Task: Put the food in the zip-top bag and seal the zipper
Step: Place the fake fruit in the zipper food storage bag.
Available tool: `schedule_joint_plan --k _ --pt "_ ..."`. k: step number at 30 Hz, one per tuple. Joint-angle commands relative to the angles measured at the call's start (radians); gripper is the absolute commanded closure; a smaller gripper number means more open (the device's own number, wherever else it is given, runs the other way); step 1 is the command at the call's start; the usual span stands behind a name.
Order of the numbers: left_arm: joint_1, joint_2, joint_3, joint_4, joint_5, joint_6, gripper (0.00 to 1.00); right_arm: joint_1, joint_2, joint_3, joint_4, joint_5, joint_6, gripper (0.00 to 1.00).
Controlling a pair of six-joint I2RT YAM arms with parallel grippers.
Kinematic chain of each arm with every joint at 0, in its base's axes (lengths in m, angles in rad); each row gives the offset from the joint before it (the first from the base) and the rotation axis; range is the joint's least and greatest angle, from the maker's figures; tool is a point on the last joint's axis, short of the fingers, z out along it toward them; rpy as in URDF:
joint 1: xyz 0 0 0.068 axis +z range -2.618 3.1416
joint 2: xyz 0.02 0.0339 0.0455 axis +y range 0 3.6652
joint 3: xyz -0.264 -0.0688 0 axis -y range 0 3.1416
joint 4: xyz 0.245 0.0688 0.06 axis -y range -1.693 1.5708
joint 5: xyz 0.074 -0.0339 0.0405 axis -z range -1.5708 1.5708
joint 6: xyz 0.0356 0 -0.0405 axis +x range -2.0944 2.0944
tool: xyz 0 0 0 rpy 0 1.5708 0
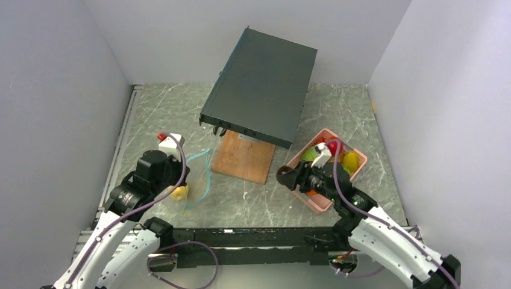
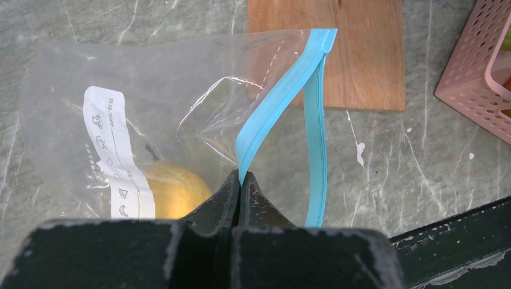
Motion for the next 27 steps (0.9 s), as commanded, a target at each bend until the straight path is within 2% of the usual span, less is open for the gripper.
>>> schedule_joint_plan --k 1,8,13,15,19,27 --pt "-0.004 -0.008 0.013 0.027 0.004 -0.002 1.0 0.232 0.014 0.016 0.168 0.073 -0.058 1.0" --pt "-0.003 -0.012 0.013 0.024 -0.004 -0.004 1.0 0.627 0.25 0.115 0.313 0.337 -0.163 1.0" --pt "-0.004 -0.008 0.013 0.023 -0.003 -0.004 1.0 0.841 0.529 0.303 0.301 0.557 -0.268 1.0" --pt "-0.003 -0.003 0.014 0.023 -0.001 -0.004 1.0 0.868 0.635 0.384 0.289 0.605 -0.282 1.0" --pt "-0.003 -0.007 0.013 0.023 -0.001 -0.004 1.0 0.874 0.796 0.507 0.327 0.605 -0.28 1.0" --pt "-0.004 -0.014 0.013 0.023 -0.005 -0.005 1.0 0.868 0.943 0.677 0.409 0.621 -0.326 0.99"
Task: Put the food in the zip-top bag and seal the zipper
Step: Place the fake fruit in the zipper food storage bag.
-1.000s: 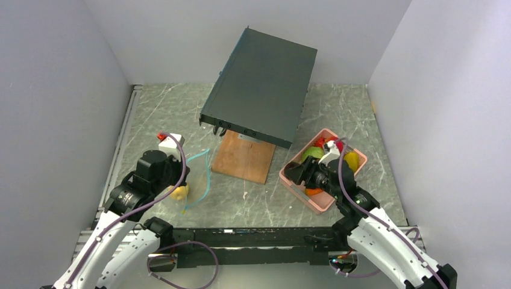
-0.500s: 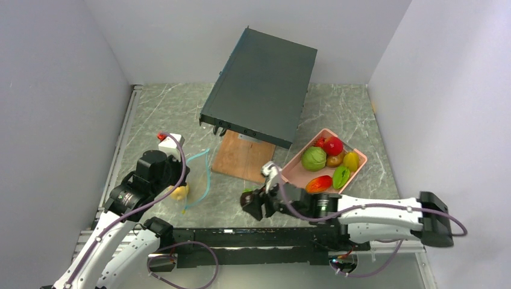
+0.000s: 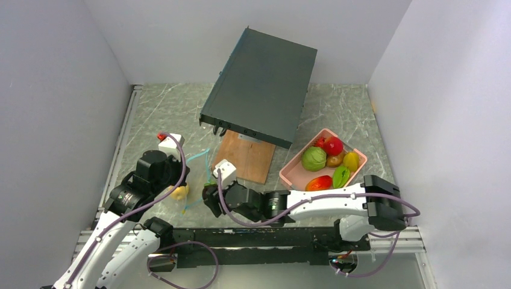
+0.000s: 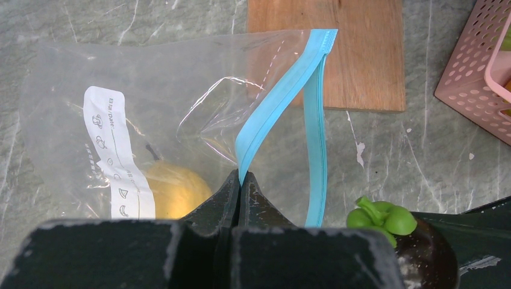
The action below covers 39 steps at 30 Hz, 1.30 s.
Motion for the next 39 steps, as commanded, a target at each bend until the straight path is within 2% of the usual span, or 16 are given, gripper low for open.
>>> schedule_joint_plan --k 1,5,8,10,15,16,18,21,29,36,39 --pt "-0.004 -0.012 0.013 0.022 -0.003 -0.004 1.0 -0.006 0.057 0.141 0.077 0.077 -0.048 0.98" --pt "-0.003 -0.017 0.013 0.024 -0.002 -0.004 1.0 -0.048 0.128 0.179 0.088 0.078 -0.062 0.96" --pt "-0.004 -0.018 0.011 0.025 0.0 -0.004 1.0 -0.074 0.163 0.191 0.108 0.028 -0.056 0.87" --pt "-0.004 -0.021 0.011 0.025 0.003 -0.003 1.0 -0.083 0.177 0.194 0.122 0.015 -0.056 0.73" --pt "-0.004 -0.021 0.011 0.027 0.006 -0.002 1.0 -0.107 0.217 0.212 0.133 -0.043 -0.042 0.21" --pt "-0.004 -0.02 0.012 0.027 0.006 -0.001 1.0 -0.108 0.224 0.225 0.128 -0.051 -0.039 0.14" --pt "-0.004 -0.021 0.011 0.026 0.007 -0.001 1.0 -0.109 0.237 0.247 0.108 -0.051 -0.039 0.07" --pt "-0.004 -0.022 0.011 0.027 0.007 -0.001 1.0 -0.11 0.238 0.254 0.092 -0.043 -0.036 0.04" --pt "-0.003 -0.02 0.011 0.027 0.007 -0.001 1.0 -0.11 0.166 0.189 0.069 -0.031 -0.01 0.04" --pt "-0.004 -0.012 0.011 0.027 0.007 -0.002 1.0 -0.108 -0.002 0.054 0.016 -0.015 0.026 0.05" --pt "-0.003 -0.01 0.011 0.026 0.005 -0.002 1.0 -0.104 -0.121 -0.04 0.014 -0.014 0.011 0.05"
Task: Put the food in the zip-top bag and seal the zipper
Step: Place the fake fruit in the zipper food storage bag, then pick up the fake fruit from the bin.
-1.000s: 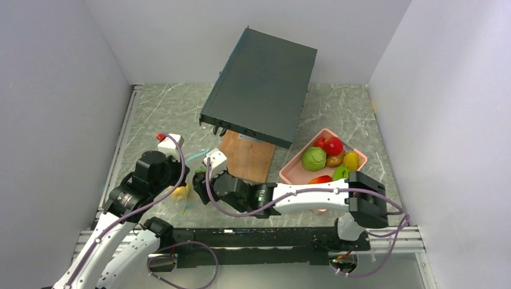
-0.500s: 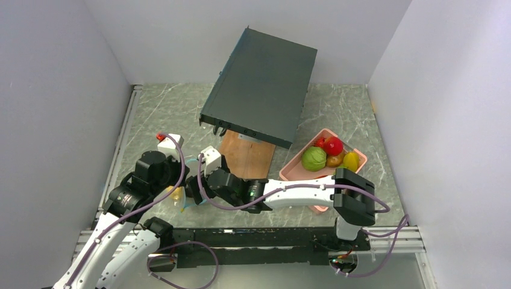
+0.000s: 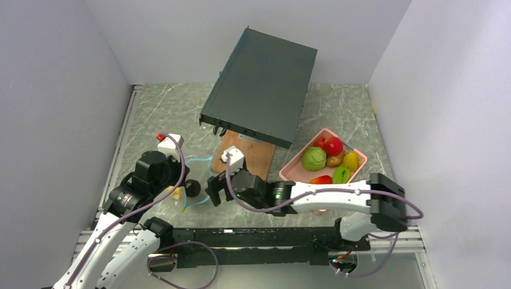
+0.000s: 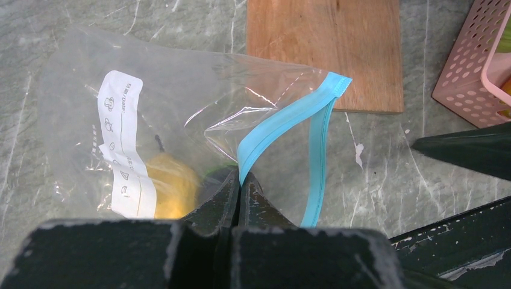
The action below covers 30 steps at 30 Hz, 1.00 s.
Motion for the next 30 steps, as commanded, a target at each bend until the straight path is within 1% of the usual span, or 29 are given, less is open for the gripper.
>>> schedule_joint_plan --k 1,3,6,10,12,13,16,18,19,20,24,27,29,30 --pt "-0.004 0.002 0.011 0.026 0.005 -0.003 1.0 0.005 -0.194 -0.124 0.015 0.01 -0.008 0.05" --pt "-0.003 0.004 0.011 0.025 0.006 -0.004 1.0 0.007 -0.279 -0.2 0.034 -0.002 -0.031 0.05" --pt "-0.003 0.007 0.013 0.025 0.003 -0.004 1.0 0.008 -0.404 -0.293 0.007 0.023 -0.022 0.05" --pt "-0.004 0.007 0.012 0.025 0.001 -0.005 1.0 0.007 -0.55 -0.403 -0.078 0.13 0.047 0.05" --pt "-0.003 0.006 0.012 0.025 0.0 -0.004 1.0 0.004 -0.605 -0.443 -0.165 0.232 0.115 0.05" --pt "-0.004 0.007 0.013 0.026 0.0 -0.005 1.0 0.001 -0.626 -0.453 -0.219 0.292 0.167 0.02" --pt "-0.003 0.012 0.012 0.027 0.004 -0.003 1.0 -0.038 -0.678 -0.469 -0.462 0.446 0.391 0.01" --pt "-0.004 0.019 0.013 0.025 0.006 -0.004 1.0 -0.109 -0.713 -0.472 -0.577 0.468 0.507 0.01" --pt "-0.004 0.023 0.013 0.025 0.006 -0.004 1.0 -0.157 -0.734 -0.478 -0.6 0.456 0.529 0.01" --pt "-0.004 0.023 0.013 0.025 0.007 -0.004 1.0 -0.204 -0.754 -0.488 -0.598 0.432 0.527 0.01" --pt "-0.004 0.025 0.014 0.025 0.006 -0.004 1.0 -0.377 -0.8 -0.495 -0.567 0.342 0.435 0.01" --pt "-0.003 0.024 0.013 0.022 0.002 -0.004 1.0 -0.473 -0.776 -0.47 -0.597 0.333 0.415 0.01" --pt "-0.004 0.024 0.014 0.024 0.0 -0.005 1.0 -0.536 -0.75 -0.451 -0.643 0.342 0.439 0.01" --pt "-0.004 0.024 0.013 0.023 0.0 -0.004 1.0 -0.588 -0.741 -0.448 -0.648 0.33 0.433 0.01"
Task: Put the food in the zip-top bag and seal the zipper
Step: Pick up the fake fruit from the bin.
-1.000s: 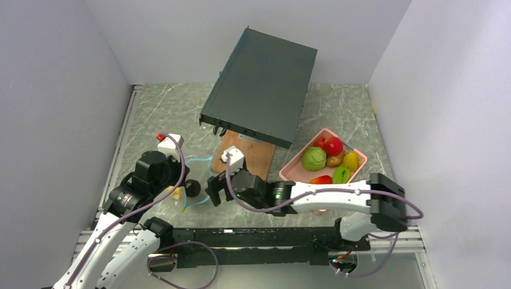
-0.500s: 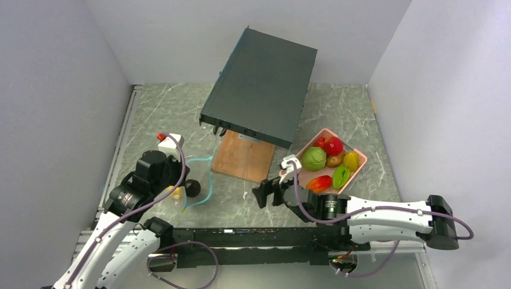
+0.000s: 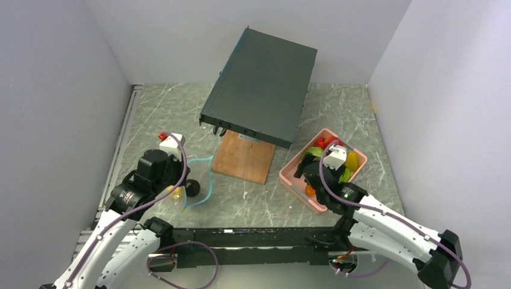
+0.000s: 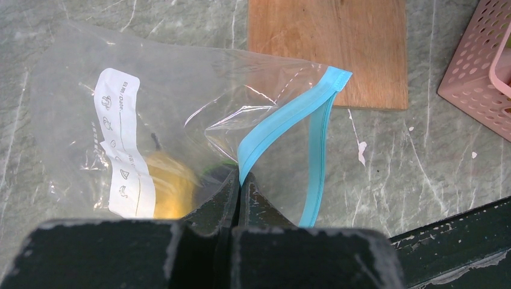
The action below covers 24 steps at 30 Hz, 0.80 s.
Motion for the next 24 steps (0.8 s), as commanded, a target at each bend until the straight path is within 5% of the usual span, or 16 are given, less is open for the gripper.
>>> schedule_joint_plan --k 1,11,24 --pt "-0.004 -0.002 0.014 0.024 -0.001 -0.005 1.0 -0.156 0.041 0.052 -0.072 -0.026 0.003 0.01" --pt "-0.004 0.002 0.014 0.025 0.01 -0.001 1.0 -0.548 0.062 0.084 0.105 -0.241 -0.103 0.01" --pt "-0.004 -0.027 0.011 0.031 0.02 0.003 1.0 -0.782 0.264 0.178 0.224 -0.391 -0.129 0.01"
